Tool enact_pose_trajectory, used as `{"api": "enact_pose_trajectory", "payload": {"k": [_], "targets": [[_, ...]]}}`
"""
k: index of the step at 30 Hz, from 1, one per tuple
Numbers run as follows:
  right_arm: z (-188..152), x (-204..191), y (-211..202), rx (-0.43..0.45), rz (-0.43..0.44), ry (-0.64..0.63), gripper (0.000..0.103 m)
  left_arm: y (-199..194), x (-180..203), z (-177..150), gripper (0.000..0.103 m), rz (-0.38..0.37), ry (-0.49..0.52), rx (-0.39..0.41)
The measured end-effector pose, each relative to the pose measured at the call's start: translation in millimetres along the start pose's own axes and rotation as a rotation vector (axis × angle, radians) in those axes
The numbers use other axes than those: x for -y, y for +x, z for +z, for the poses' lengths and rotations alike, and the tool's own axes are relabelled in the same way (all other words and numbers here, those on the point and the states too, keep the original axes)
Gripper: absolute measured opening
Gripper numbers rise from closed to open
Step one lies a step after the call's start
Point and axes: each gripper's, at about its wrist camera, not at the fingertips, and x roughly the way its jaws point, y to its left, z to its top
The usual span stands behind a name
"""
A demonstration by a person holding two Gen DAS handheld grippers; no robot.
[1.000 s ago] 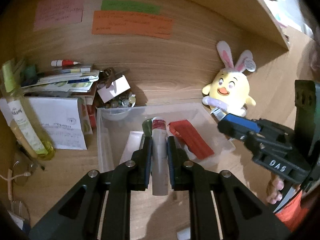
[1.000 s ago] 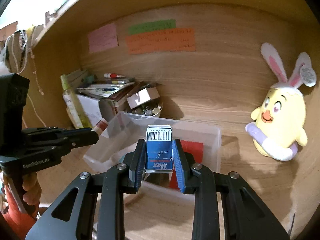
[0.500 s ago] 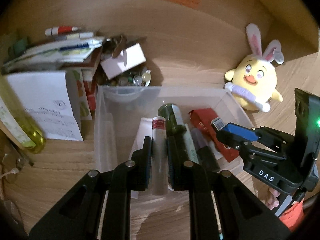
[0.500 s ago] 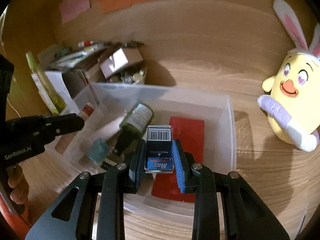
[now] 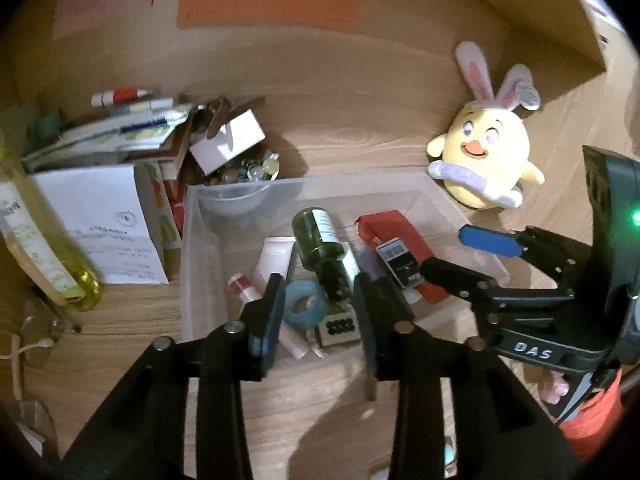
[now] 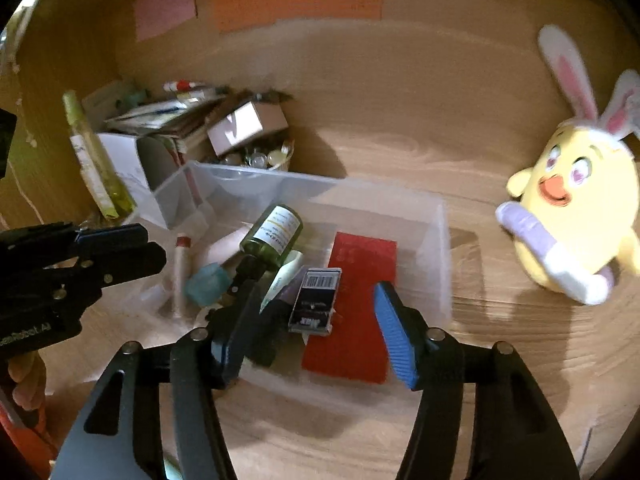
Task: Organize objects
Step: 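Drop the pink-capped tube and blue card box into the clear box, then grasp the wooden stick with the left tool while the right grasps the white ointment tube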
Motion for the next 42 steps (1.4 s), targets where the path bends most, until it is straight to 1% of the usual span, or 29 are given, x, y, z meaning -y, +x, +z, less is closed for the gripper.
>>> {"api": "enact_pose_trajectory", "payload": {"k": [1, 3, 5, 6, 9, 15, 19, 22, 24, 25, 28, 30, 31, 33, 34, 35, 37, 39, 40, 41, 42], "targets": [[-3, 0, -8, 0.008, -0.007, -0.009, 0.057, -4, 2, -2, 0.044, -0.002, 0.007, 0.01], [-10, 1, -22, 0.023, -0.027, -0.022, 0.062, -12, 4, -5, 0.054, -0.005, 0.015, 0.026], [-23, 3, -39, 0.039, -0.046, -0.019, 0.067, -21, 7, -10, 0.058, -0.008, 0.021, 0.041], [-29, 5, -45, 0.042, -0.051, -0.015, 0.068, -24, 8, -12, 0.058, -0.011, 0.024, 0.043], [-51, 11, -57, 0.021, -0.052, 0.034, 0.068, -28, 11, -21, 0.059, -0.018, 0.032, 0.039], [-91, 15, -68, -0.03, -0.054, 0.163, 0.068, -19, 19, -46, 0.059, -0.025, 0.05, -0.013], [-113, 13, -62, -0.088, -0.072, 0.201, 0.068, -2, 23, -64, 0.059, -0.027, 0.061, -0.075], [-130, 13, -55, -0.148, -0.058, 0.233, 0.068, 10, 26, -73, 0.059, -0.026, 0.073, -0.114], [-138, 12, -51, -0.176, -0.051, 0.25, 0.068, 15, 28, -77, 0.059, -0.024, 0.083, -0.128], [-140, 10, -52, -0.17, -0.057, 0.248, 0.068, 17, 29, -78, 0.058, -0.023, 0.088, -0.132], [-144, 3, -53, -0.171, -0.071, 0.221, 0.059, 22, 35, -77, 0.055, -0.02, 0.103, -0.139], [-145, -3, -54, -0.171, -0.071, 0.194, 0.047, 25, 37, -75, 0.049, -0.019, 0.11, -0.144], [-146, -8, -54, -0.171, -0.071, 0.173, 0.044, 27, 38, -74, 0.049, -0.019, 0.112, -0.148], [-148, -13, -55, -0.169, -0.067, 0.145, 0.029, 31, 40, -73, 0.046, -0.021, 0.113, -0.155], [-148, -15, -55, -0.167, -0.063, 0.132, 0.025, 34, 40, -73, 0.044, -0.022, 0.112, -0.158], [-148, -15, -55, -0.165, -0.056, 0.126, 0.017, 37, 41, -72, 0.041, -0.023, 0.111, -0.161], [-149, -14, -55, -0.154, -0.042, 0.131, 0.015, 42, 40, -71, 0.035, -0.025, 0.105, -0.166], [-148, -11, -54, -0.148, -0.032, 0.138, 0.015, 47, 39, -70, 0.02, -0.028, 0.101, -0.172], [-147, -9, -55, -0.142, -0.033, 0.141, 0.015, 50, 38, -69, 0.017, -0.031, 0.098, -0.178], [-147, -7, -55, -0.137, -0.033, 0.144, 0.015, 51, 38, -70, 0.011, -0.035, 0.097, -0.179], [-145, -5, -55, -0.132, -0.029, 0.149, 0.015, 53, 37, -70, 0.01, -0.041, 0.097, -0.18]]}}
